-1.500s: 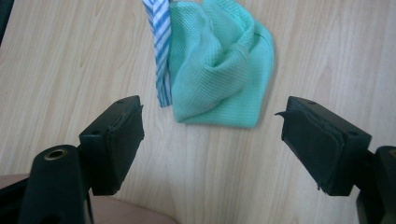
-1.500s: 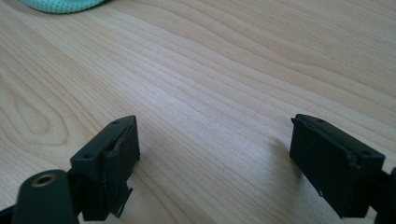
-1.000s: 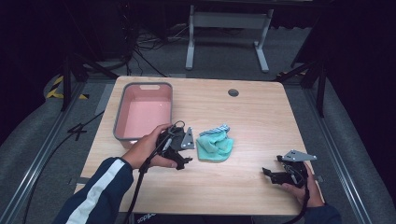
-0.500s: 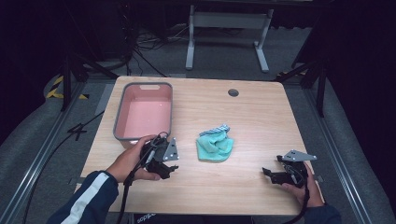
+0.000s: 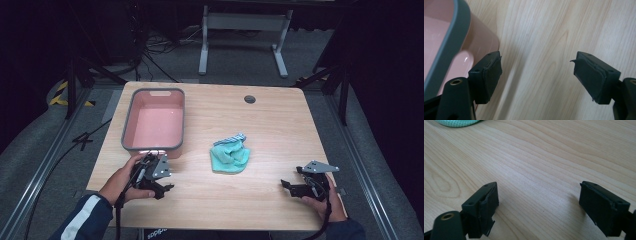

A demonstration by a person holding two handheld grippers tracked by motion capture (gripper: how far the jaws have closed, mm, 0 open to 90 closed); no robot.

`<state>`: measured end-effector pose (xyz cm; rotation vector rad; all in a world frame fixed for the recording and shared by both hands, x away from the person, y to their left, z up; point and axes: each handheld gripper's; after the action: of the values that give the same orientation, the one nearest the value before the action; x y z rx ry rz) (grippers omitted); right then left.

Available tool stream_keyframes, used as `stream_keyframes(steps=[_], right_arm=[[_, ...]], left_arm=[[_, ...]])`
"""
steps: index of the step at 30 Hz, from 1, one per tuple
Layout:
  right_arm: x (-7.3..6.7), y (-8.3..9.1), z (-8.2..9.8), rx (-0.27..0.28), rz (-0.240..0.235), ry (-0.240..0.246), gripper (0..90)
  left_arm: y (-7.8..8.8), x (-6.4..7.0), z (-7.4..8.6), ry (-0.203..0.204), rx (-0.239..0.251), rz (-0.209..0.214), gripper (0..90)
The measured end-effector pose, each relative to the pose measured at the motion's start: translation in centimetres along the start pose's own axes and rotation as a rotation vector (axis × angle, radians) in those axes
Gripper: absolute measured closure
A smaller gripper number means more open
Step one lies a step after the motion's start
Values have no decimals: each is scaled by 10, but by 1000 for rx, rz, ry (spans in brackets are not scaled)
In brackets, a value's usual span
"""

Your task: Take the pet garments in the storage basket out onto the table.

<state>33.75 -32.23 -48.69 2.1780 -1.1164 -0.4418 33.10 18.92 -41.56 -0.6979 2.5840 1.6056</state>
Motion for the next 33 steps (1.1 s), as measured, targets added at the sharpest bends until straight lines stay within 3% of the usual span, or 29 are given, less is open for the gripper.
stream_keyframes(steps=[11,24,30,33], right_arm=[[0,0,0,0,0,1,163],[0,0,0,1,0,-3,163],[0,0,0,1,0,-3,163],[0,0,0,1,0,-3,163]], left_arm=[[3,-5,35,47,-2,-28,227],[2,-14,75,144,16,-33,208],[4,-19,94,208,72,-23,201],[3,-19,105,235,97,-47,201]])
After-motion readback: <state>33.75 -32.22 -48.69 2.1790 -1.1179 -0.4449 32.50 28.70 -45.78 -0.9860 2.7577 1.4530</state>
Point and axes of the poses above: each handheld gripper's, and its own axes: y roughly backward along the jaws, z roughly out of its underside, x roughly to its right
